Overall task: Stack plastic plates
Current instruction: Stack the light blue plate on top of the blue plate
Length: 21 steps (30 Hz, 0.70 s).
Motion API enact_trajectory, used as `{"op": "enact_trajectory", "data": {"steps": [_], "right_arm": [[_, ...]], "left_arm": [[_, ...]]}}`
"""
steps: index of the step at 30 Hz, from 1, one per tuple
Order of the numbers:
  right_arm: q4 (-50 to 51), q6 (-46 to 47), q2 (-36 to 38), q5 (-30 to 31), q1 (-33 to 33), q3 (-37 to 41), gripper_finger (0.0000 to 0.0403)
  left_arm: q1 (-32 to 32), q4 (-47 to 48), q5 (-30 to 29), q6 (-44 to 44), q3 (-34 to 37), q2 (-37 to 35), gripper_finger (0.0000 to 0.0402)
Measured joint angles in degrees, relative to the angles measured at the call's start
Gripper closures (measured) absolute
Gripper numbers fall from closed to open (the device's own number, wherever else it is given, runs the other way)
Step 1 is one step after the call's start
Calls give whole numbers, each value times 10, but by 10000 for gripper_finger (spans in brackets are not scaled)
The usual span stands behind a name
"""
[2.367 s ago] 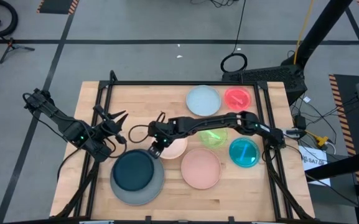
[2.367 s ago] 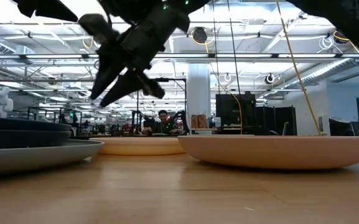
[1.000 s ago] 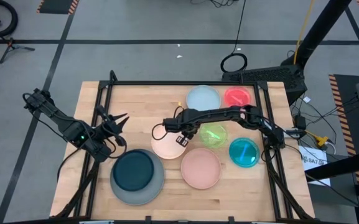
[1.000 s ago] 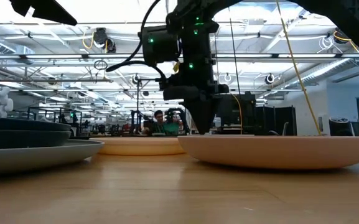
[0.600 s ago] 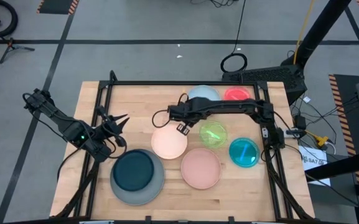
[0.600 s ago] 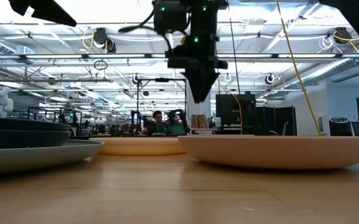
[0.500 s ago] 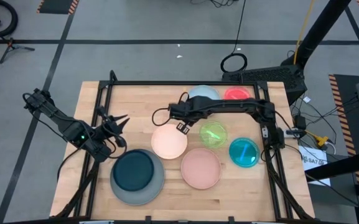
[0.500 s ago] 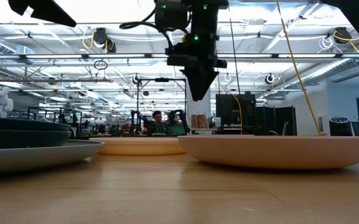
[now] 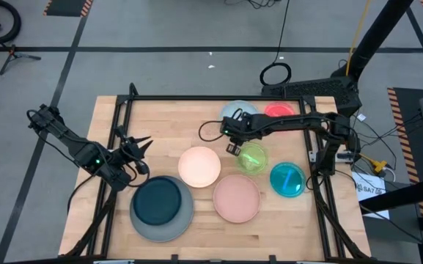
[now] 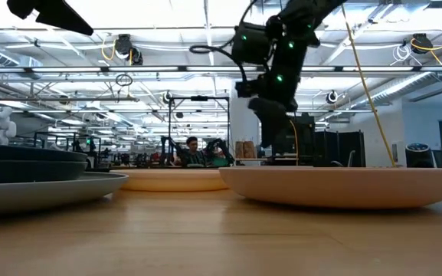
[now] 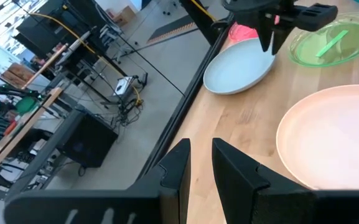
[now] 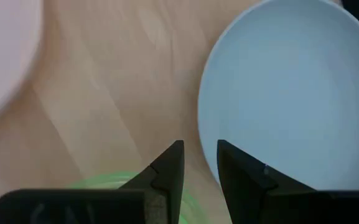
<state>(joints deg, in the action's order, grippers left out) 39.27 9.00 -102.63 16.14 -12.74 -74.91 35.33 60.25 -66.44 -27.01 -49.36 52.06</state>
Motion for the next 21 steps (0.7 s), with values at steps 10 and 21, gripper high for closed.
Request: {"op": "enact_trajectory", "data": {"steps": [10,21], "right_arm": [[-23,-70,-20,1,-2,23,270],[-56,-97,-34,1,-29,23,258]], "left_arm": [[0,0,0,3,0,0,328],[0,-1,0,3,0,0,328]]}}
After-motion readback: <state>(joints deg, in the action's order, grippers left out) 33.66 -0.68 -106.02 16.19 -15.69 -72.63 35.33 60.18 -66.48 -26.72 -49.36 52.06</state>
